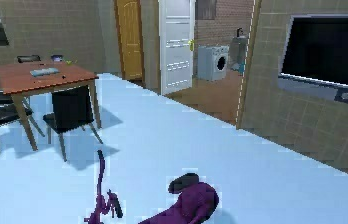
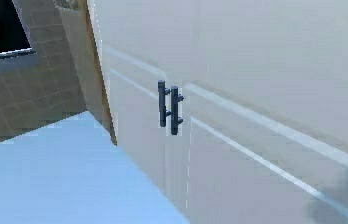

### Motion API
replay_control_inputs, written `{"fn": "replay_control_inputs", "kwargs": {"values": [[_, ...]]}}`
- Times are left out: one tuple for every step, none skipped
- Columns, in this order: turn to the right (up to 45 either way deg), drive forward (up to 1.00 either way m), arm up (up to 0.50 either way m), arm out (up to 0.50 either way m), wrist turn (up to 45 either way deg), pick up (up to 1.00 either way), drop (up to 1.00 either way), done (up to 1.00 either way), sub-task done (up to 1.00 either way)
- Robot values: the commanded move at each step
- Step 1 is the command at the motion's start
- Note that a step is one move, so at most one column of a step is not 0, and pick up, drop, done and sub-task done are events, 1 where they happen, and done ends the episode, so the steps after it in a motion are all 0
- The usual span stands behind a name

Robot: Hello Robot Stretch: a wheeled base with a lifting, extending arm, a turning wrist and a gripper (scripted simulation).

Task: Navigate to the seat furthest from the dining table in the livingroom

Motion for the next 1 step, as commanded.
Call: {"fn": "replay_control_inputs", "kwargs": {"values": [[-30.0,0.0,0.0,0.0,0.0,0.0,0.0,0.0,0.0]]}}
